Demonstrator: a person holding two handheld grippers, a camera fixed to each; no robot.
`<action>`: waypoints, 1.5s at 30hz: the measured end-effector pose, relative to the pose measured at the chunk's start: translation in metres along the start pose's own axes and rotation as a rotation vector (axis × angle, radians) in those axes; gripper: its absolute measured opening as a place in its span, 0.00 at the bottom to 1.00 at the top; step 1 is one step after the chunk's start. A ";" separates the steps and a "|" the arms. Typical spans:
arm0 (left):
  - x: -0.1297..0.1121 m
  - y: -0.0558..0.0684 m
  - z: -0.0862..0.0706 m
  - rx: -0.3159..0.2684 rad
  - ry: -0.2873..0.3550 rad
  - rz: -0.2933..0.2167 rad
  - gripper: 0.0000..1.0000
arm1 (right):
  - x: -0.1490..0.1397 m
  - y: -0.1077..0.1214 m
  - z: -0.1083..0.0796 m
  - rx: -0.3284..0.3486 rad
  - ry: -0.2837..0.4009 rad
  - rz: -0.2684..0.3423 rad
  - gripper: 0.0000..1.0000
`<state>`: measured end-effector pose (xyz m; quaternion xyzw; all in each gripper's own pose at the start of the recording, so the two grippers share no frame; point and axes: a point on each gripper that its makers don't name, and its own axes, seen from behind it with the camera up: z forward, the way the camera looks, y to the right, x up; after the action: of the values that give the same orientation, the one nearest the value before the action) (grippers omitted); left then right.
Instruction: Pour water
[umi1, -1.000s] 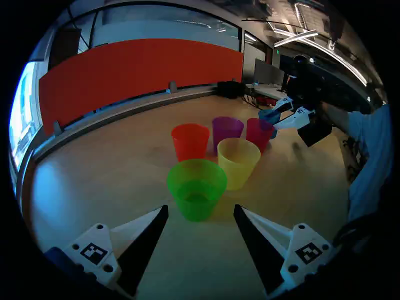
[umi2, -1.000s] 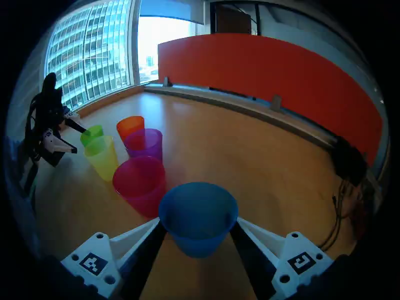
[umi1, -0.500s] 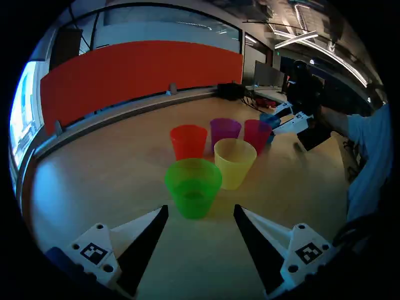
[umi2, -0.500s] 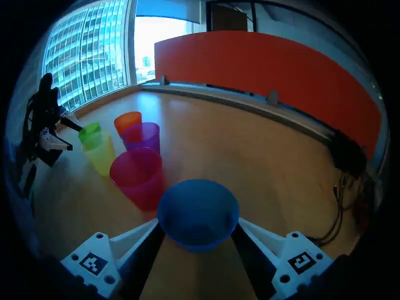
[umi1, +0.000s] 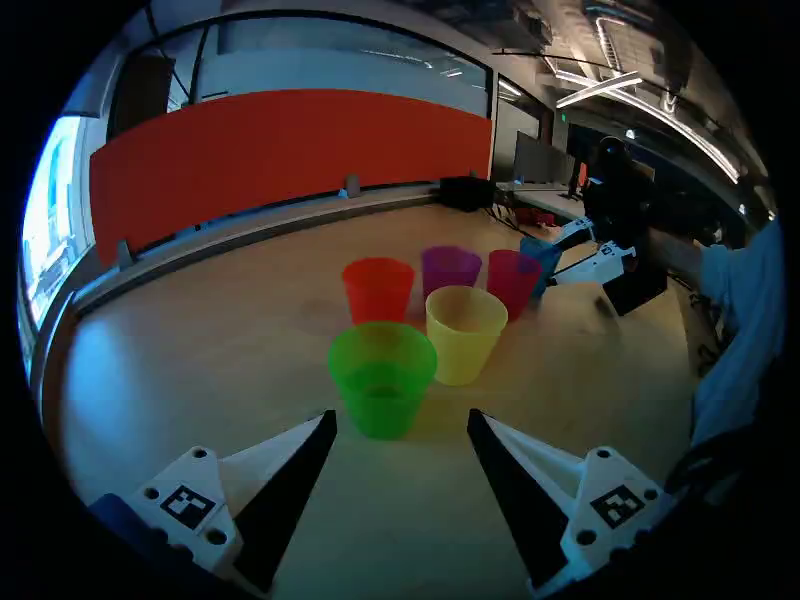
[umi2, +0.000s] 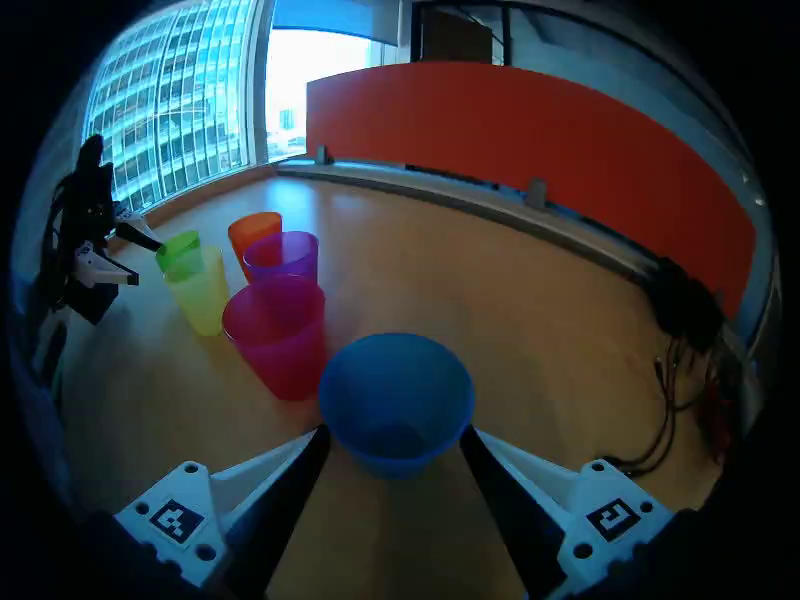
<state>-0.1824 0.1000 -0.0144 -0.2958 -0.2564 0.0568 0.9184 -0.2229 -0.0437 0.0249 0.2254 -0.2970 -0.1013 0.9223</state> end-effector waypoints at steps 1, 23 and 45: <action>0.000 -0.001 -0.001 0.008 0.005 -0.004 0.97 | 0.000 0.000 -0.002 -0.004 0.003 0.000 1.00; 0.041 -0.028 -0.058 0.289 0.250 -0.022 0.97 | 0.016 -0.003 -0.078 -0.158 0.206 0.041 1.00; 0.088 -0.024 -0.108 0.501 0.485 -0.042 0.97 | 0.099 0.035 -0.166 -0.512 0.630 0.134 1.00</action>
<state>-0.0533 0.0471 -0.0367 -0.0607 -0.0148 0.0271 0.9977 -0.0428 0.0139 -0.0283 -0.0113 0.0207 -0.0377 0.9990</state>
